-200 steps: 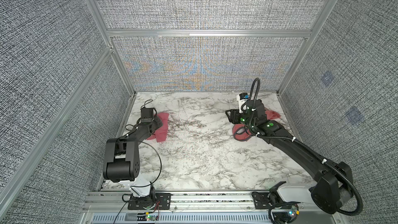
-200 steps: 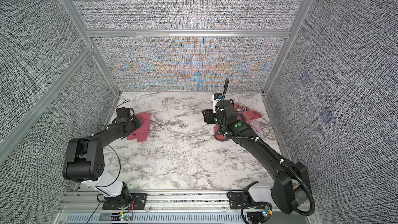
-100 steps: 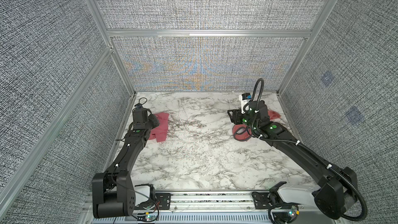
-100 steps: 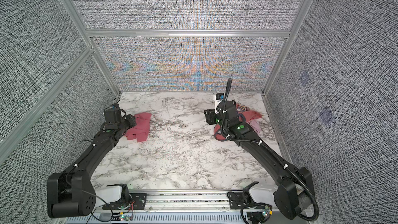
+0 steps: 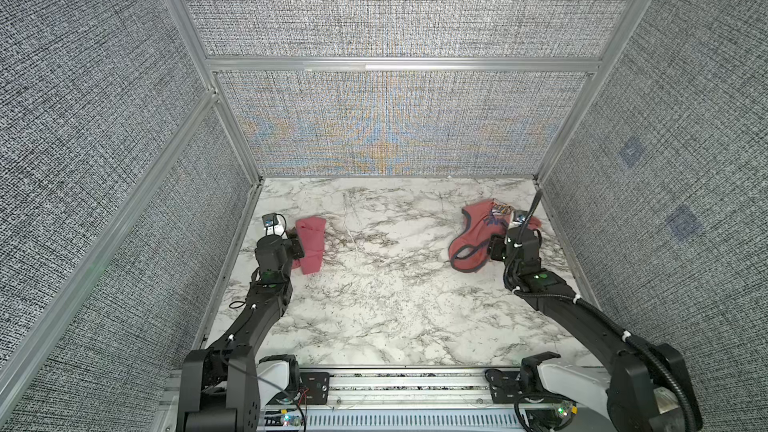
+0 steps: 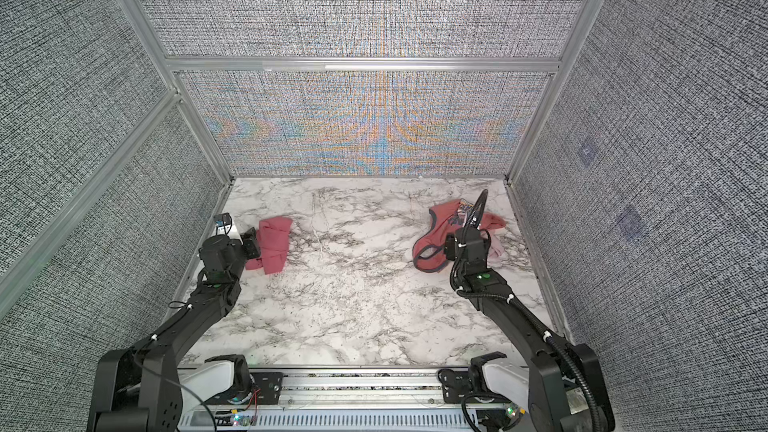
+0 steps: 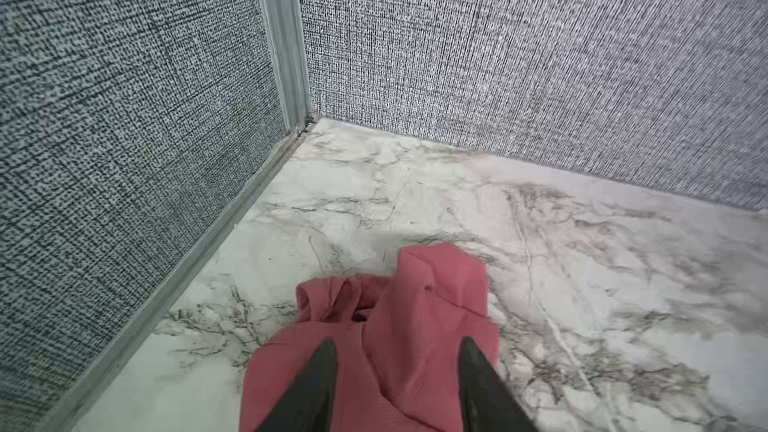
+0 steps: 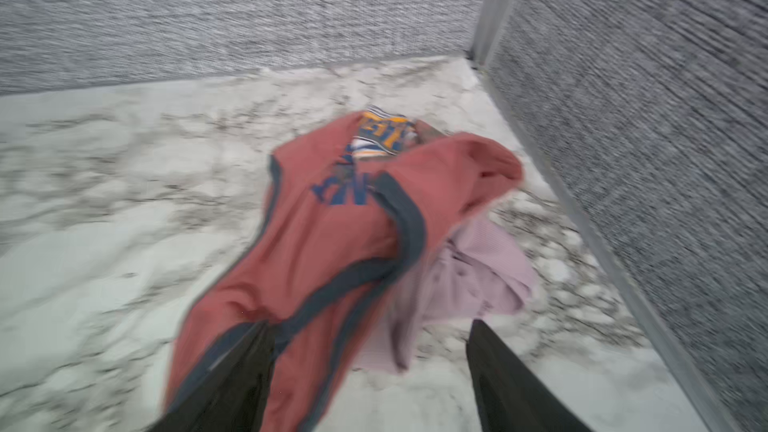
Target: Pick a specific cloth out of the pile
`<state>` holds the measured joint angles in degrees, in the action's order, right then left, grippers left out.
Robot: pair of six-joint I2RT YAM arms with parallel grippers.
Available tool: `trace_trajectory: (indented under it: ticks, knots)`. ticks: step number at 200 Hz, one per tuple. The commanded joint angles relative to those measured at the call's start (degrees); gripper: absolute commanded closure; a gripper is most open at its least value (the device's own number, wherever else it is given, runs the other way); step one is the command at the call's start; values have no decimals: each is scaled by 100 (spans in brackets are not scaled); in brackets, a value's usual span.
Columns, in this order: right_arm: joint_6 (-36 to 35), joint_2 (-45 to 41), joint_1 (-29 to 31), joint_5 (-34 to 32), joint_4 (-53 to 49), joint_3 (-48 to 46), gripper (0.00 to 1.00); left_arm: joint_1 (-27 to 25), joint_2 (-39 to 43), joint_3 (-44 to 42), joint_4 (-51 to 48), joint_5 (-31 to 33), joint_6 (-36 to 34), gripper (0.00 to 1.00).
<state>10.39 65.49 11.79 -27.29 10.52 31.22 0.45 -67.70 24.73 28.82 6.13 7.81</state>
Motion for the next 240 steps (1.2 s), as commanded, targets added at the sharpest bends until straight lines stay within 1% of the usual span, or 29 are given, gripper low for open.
trace_trajectory:
  ticks: [1, 28, 47, 71, 80, 91, 104, 109, 120, 128, 141, 155, 172, 188, 199, 209, 218, 240]
  knots:
    - [-181, 46, -223, -761, 1466, -460, 25, 2, -244, -280, 1234, 329, -611, 49]
    - [-639, 252, -400, -726, 2828, -1151, 23, -1, -605, -758, 2216, 428, -650, 49]
    - [-981, 574, -423, -655, 3907, -1594, 23, -1, -804, -1082, 2903, 395, -477, 49]
    - [-1087, 1175, -452, -528, 5249, -1951, 23, 0, -1080, -1532, 3922, 143, -571, 48]
    - [-1073, 1445, -472, -370, 5673, -2012, 22, -1, -1228, -1661, 4402, 33, -654, 48]
    - [-1147, 1740, -476, -130, 5861, -1979, 22, -1, -1447, -1797, 4864, -31, -680, 48]
    - [-1262, 2153, -480, -45, 6137, -1889, 22, -1, -1762, -1893, 5430, -129, -742, 47]
    - [-1233, 2125, -476, -29, 5993, -1864, 21, -1, -1852, -1912, 5525, -195, -761, 47]
    - [-1052, 1882, -611, 248, 5396, -1760, 21, 1, -2054, -1896, 5672, -240, -781, 47]
    - [-970, 1858, -716, 431, 5214, -1698, 21, 5, -2147, -1877, 5764, -258, -806, 47]
    - [-971, 2096, -804, 668, 5402, -1688, 21, -1, -2039, -1797, 5415, -309, -781, 47]
    - [-1145, 2463, -791, 809, 5932, -1696, 21, 0, -2056, -1658, 5198, -323, -803, 46]
    - [-1000, 2231, -900, 1076, 5067, -1464, 21, 2, -2047, -1580, 5046, -507, -863, 44]
    - [-942, 2326, -1082, 1500, 5048, -1374, 19, 0, -2046, -1531, 4942, -673, -934, 37]
    - [-916, 2302, -1132, 1604, 4896, -1325, 8, -1, -2054, -1498, 4895, -824, -987, 32]
    - [-896, 2320, -1167, 1673, 4915, -1314, 5, -3, -2050, -1483, 4870, -859, -992, 25]
    - [-888, 2306, -1179, 1708, 4872, -1303, 1, 1, -2063, -1489, 4902, -859, -992, 21]
    - [-860, 2316, -1239, 1861, 4819, -1269, 1, 1, -2063, -1480, 4888, -863, -993, 11]
